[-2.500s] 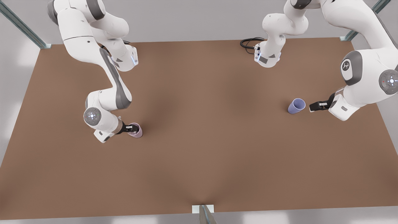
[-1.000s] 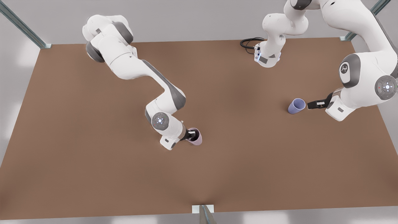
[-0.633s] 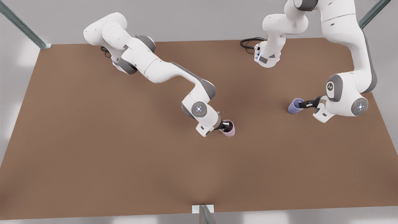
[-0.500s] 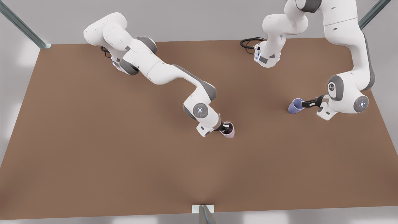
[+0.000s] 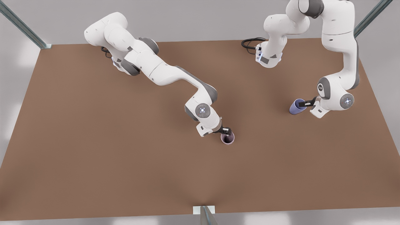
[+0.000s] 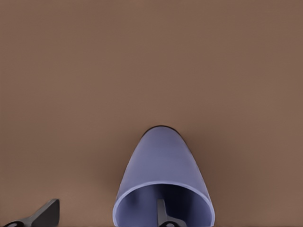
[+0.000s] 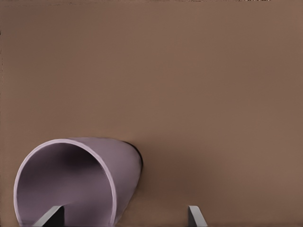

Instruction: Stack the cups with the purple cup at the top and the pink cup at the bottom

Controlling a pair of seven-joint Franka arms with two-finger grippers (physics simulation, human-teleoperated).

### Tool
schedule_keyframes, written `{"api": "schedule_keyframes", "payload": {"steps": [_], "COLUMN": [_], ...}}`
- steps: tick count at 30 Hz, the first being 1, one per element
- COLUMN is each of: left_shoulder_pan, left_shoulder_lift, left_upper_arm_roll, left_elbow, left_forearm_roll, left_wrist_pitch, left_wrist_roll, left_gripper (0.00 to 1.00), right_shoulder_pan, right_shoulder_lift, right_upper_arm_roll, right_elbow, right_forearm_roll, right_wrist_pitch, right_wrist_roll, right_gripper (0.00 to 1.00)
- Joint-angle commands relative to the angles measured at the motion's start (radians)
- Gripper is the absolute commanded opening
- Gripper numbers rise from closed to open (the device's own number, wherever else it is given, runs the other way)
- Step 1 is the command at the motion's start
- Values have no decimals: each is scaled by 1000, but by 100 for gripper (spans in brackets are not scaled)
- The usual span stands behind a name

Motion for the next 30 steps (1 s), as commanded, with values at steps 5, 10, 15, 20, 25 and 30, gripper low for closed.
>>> {"api": "schedule_keyframes", "payload": {"steps": [5,10,15,20,25,30], "left_shoulder_pan": [1,1,1,-12,-12,-113], "left_shoulder_lift": [-2,-4,-13,-10,138,269], "left_upper_arm_roll": [-13,-34,-62,-132,-353,-471], "left_elbow": [-10,-10,19,308,779,979], "left_forearm_roll": [-83,-104,-104,-104,-95,-94], "left_wrist_pitch": [90,90,75,-232,-510,-524], "left_wrist_roll": [96,96,79,10,-386,-625], "left_gripper": [37,28,21,21,21,21], "right_shoulder_pan": [3,1,-180,-543,-740,-725], "right_shoulder_lift": [-11,-25,-264,-932,-1062,-1069], "right_upper_arm_roll": [3,2,2,2,-29,-81], "right_elbow": [0,0,-60,-735,-681,-798], "right_forearm_roll": [-8,-8,-14,-144,-132,-121], "right_wrist_pitch": [-2,-58,-321,-415,-697,-605], "right_wrist_roll": [145,143,-25,-480,-760,-1316], "right_gripper": [100,100,100,100,100,100]}}
